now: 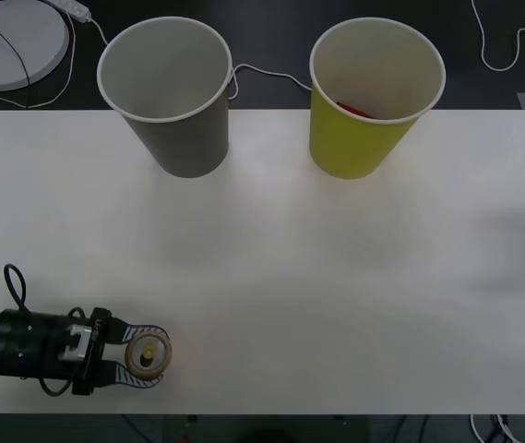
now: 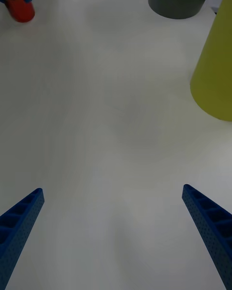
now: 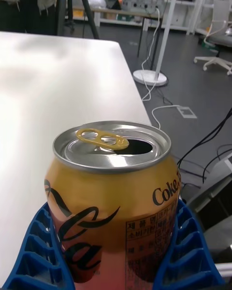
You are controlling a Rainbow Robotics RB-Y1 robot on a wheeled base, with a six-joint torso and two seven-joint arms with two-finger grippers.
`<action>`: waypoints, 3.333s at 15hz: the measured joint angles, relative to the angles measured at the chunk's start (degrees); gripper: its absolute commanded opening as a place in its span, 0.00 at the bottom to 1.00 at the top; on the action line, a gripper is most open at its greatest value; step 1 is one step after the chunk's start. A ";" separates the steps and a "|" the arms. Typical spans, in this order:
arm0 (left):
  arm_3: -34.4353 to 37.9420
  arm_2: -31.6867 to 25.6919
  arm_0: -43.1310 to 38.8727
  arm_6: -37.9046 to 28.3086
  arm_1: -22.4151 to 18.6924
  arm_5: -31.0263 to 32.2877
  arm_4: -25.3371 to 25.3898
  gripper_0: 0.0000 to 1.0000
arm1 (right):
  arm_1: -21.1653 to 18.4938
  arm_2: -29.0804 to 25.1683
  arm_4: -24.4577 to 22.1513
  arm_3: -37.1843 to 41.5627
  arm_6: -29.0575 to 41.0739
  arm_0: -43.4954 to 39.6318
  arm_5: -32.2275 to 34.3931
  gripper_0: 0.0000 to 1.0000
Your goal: Put the can into the green bin and the plastic bottle into the gray bin
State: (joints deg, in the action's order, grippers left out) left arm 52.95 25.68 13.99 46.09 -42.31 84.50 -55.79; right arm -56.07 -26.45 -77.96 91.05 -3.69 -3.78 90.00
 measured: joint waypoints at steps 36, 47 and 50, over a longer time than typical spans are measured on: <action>62.61 -11.85 27.37 -109.00 -24.05 -3.03 -28.59 0.00 | 0.00 0.00 0.00 0.00 0.00 0.00 0.00 1.00; 40.32 19.70 67.64 -123.62 -10.33 -10.92 -30.00 0.00 | 0.00 0.00 0.00 0.00 0.00 0.00 0.00 1.00; 29.90 27.01 76.74 -124.13 -4.38 -13.60 -29.07 0.00 | 0.00 0.00 0.00 0.00 0.00 0.00 0.00 1.00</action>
State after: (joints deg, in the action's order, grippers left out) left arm 82.85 52.70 90.73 -78.04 -46.69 70.90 -84.86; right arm -56.07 -26.46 -77.96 91.06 -3.69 -3.78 90.00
